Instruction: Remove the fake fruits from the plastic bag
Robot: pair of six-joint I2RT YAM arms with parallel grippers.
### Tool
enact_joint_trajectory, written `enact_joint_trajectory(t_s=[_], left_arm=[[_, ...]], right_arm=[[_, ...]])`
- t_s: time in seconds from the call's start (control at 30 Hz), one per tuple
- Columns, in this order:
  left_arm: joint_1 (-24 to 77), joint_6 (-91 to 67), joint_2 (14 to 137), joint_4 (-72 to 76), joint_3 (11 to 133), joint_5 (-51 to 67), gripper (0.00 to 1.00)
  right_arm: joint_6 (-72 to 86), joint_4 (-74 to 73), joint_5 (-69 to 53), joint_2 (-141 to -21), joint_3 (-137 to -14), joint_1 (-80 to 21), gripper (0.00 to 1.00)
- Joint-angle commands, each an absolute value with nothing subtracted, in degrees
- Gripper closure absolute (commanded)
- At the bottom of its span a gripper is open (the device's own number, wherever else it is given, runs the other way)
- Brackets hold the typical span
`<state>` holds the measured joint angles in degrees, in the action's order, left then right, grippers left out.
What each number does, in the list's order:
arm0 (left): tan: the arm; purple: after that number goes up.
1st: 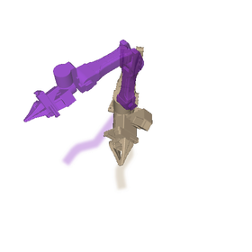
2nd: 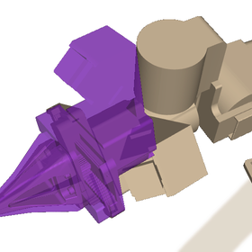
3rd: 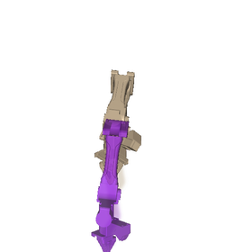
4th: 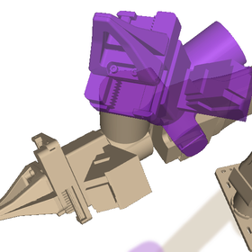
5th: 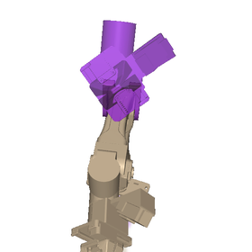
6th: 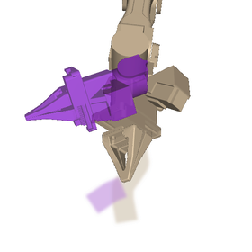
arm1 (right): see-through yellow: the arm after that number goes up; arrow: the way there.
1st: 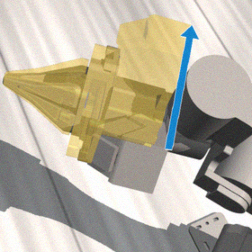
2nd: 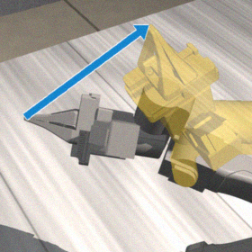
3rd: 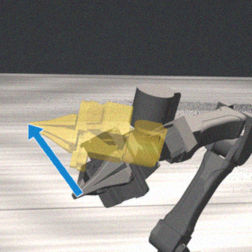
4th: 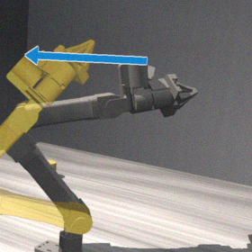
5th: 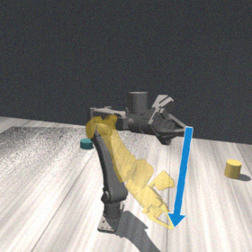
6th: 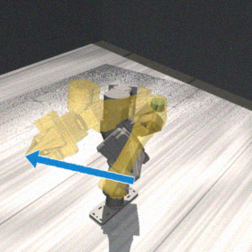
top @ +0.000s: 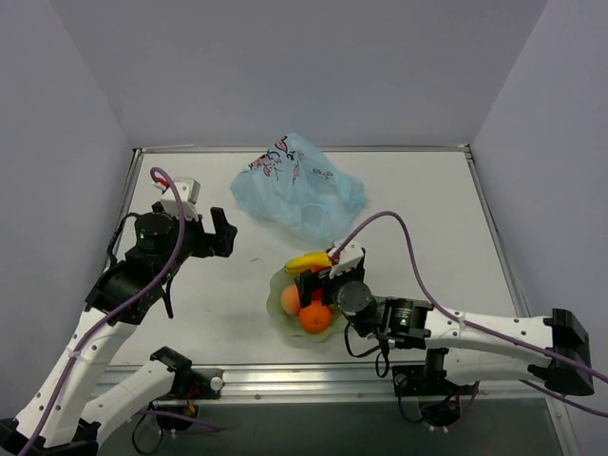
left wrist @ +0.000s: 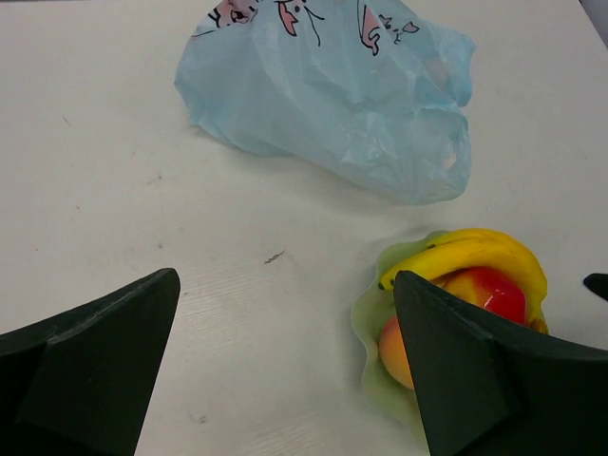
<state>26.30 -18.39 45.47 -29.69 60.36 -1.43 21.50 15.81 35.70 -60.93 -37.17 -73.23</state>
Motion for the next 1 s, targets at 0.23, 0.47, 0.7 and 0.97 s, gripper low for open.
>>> enact_joint_trajectory(t_s=[0.23, 0.47, 0.7, 0.97], left_arm=[[26.5, -14.9, 40.5, -23.6, 57.0, 11.3, 0.06], [25.7, -13.4, 40.2, -22.4, 54.8, 9.1, 0.06], [24.3, -14.5, 40.6, -21.8, 55.3, 9.2, 0.06], [24.3, -14.5, 38.2, -21.3, 55.9, 5.7, 0.06]], right_arm=[[16.0, 16.3, 64.5, -38.9, -41.0, -73.5, 0.0], [14.7, 16.4, 73.3, -34.4, -39.6, -72.3, 0.0], [15.7, 16.4, 73.6, -37.3, -38.1, -71.5, 0.0], [13.3, 15.4, 74.1, -33.1, -37.7, -71.5, 0.0]])
